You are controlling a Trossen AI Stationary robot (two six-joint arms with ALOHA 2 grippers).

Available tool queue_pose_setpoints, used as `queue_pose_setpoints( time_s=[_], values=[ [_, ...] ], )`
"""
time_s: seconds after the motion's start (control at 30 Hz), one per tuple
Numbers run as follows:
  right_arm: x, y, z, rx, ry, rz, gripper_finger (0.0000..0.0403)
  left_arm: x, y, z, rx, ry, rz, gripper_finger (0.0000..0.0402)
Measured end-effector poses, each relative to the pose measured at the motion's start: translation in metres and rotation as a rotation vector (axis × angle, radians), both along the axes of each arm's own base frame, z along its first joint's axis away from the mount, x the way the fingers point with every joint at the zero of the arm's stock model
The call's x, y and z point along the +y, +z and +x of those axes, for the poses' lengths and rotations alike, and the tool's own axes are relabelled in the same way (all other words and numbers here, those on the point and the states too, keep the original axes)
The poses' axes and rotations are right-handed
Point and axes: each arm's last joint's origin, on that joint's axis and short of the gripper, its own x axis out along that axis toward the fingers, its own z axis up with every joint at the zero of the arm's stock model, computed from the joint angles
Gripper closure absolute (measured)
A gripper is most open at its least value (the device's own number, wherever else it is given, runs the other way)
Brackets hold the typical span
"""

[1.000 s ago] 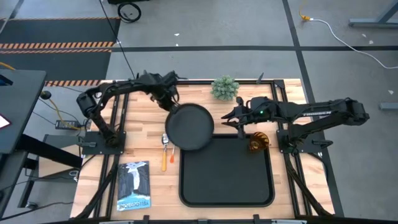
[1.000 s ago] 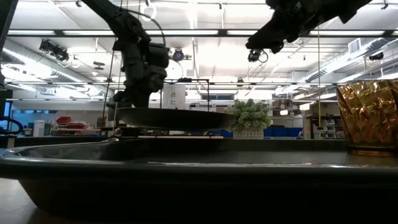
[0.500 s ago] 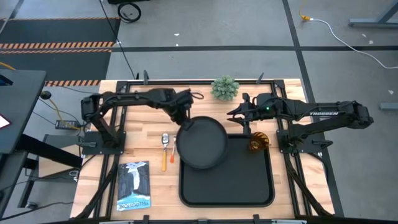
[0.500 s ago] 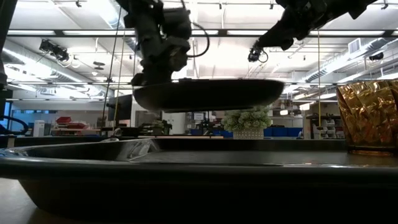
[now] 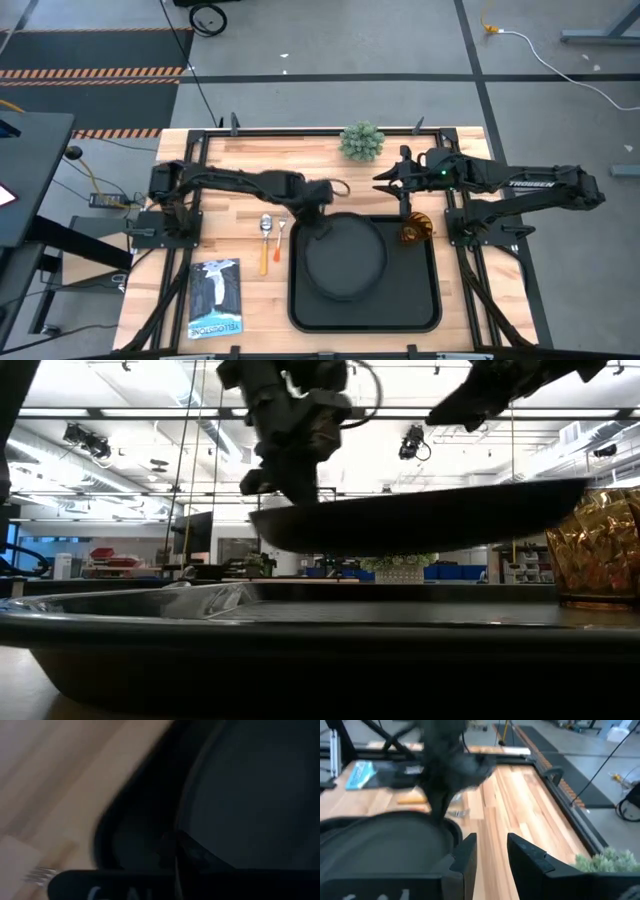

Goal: Pick and place plate/cup/fork/spoon on tray
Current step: Put the black plate on the black tray to the bottom left of the brown cup

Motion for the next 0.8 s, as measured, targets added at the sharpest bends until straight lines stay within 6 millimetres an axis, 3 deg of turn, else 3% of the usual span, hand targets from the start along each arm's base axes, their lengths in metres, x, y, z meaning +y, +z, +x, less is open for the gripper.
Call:
queue_pose_setpoints(
  time_s=[0.33,0.6,0.8],
  values=[
    [0.006,0.014,-0.020,-0.078,0.017,-0.002,0.0289,-0.036,-0.009,0.059,0.040,-0.152,0.041,0.0398],
    [0.011,0.017,-0.024,-0.098,0.040,0.006,0.0289,-0.040,-0.018,0.096,0.045,-0.248,0.026,0.0399],
    [0.015,0.017,-0.024,-0.103,0.057,0.016,0.0289,-0.040,-0.026,0.106,0.077,-0.249,0.016,0.0399]
  ],
)
